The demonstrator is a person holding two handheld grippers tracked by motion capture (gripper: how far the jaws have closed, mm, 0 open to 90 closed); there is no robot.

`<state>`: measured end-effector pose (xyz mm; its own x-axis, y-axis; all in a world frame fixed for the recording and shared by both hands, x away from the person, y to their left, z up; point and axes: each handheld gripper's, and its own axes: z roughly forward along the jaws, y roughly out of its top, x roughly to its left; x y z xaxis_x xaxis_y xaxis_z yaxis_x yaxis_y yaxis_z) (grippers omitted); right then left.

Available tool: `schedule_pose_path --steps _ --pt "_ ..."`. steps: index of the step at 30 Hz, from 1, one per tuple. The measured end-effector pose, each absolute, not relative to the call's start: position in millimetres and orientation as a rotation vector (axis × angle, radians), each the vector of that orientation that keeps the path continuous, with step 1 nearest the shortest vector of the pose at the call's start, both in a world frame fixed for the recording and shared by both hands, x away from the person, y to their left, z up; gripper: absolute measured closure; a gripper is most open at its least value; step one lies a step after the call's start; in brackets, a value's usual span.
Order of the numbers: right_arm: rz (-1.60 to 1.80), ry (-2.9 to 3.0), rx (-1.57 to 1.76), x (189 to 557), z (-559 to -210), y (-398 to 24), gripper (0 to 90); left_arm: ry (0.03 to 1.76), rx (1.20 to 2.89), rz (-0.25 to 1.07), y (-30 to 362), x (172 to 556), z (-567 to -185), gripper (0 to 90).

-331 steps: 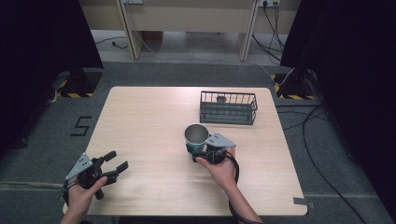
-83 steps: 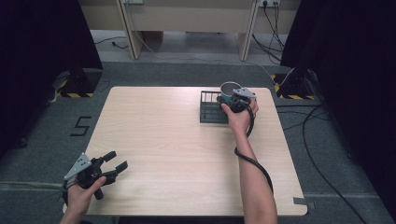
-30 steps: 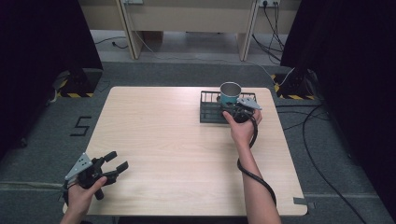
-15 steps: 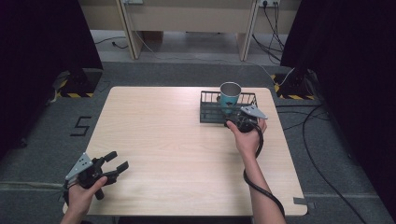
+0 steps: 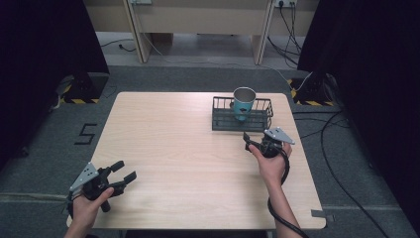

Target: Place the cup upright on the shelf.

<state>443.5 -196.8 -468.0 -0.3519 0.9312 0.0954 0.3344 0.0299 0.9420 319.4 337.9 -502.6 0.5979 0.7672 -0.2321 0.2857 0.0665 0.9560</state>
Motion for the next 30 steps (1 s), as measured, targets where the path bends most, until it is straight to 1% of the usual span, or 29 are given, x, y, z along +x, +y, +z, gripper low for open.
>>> schedule_pose_path --steps 6,10,17,22,30 --pt "1.315 1.723 1.312 425 -477 -212 15.7 0.93 1.512 0.458 338 320 -503 22.7" --pt "1.303 1.726 1.313 405 -485 -223 15.6 0.932 1.513 0.459 338 320 -503 22.7" --pt "1.299 1.733 1.301 379 -493 -230 15.6 0.936 1.515 0.462 338 320 -503 22.7" --pt "1.301 1.727 1.297 370 -498 -232 15.6 0.932 1.516 0.464 337 320 -503 22.7" --pt "1.306 1.728 1.295 368 -501 -231 15.5 0.928 1.515 0.463 337 319 -502 22.8"
